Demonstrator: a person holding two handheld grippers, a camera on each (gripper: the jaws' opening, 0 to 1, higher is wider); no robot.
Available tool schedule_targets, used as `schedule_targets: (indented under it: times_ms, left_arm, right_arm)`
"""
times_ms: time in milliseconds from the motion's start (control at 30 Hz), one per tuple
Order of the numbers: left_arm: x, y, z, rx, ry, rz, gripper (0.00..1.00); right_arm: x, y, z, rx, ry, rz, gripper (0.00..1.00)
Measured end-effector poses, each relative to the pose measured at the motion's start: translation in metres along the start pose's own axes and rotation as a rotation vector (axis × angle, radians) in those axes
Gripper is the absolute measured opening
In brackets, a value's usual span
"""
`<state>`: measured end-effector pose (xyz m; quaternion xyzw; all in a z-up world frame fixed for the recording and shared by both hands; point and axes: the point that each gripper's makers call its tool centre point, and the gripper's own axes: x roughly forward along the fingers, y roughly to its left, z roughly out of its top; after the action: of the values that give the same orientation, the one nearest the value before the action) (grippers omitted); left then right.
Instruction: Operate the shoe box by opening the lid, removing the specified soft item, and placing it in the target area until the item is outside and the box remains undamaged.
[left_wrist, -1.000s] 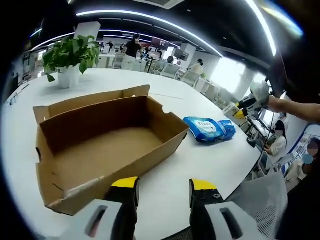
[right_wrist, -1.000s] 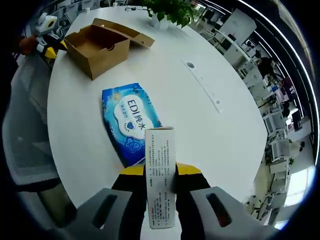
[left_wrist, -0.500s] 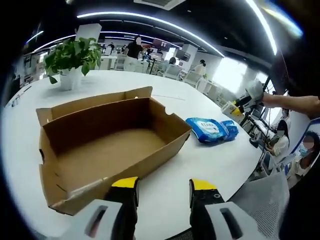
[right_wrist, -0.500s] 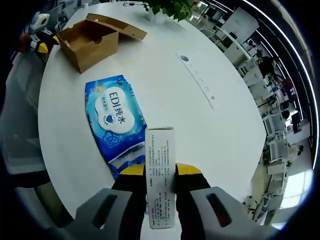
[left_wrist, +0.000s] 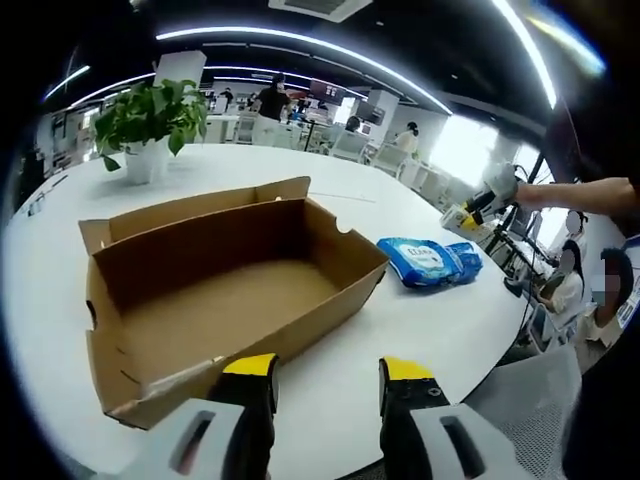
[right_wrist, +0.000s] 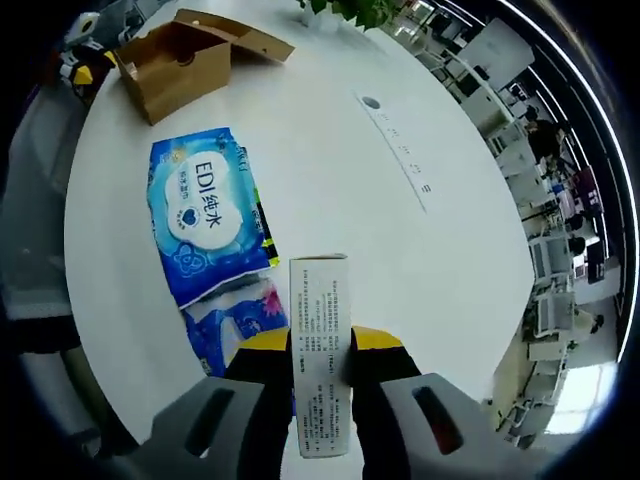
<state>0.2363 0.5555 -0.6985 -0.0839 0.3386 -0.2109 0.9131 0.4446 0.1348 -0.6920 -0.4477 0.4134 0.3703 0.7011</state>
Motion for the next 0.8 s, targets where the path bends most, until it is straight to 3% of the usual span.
schedule_targets:
  times_ms: [333, 800]
  left_arm:
    - [0.0, -0.003, 0.001, -0.002, 0.001, -0.012, 0.41]
    - [0.004, -0.006, -0.006, 0.012, 0.053, -0.006, 0.41]
  right_arm:
    - [0.025, 0.005, -0.002, -0.14, 0.069, 0.005, 0.19]
    - [0.042, 0.009, -0.021, -0.152, 0.111, 0.063, 0.19]
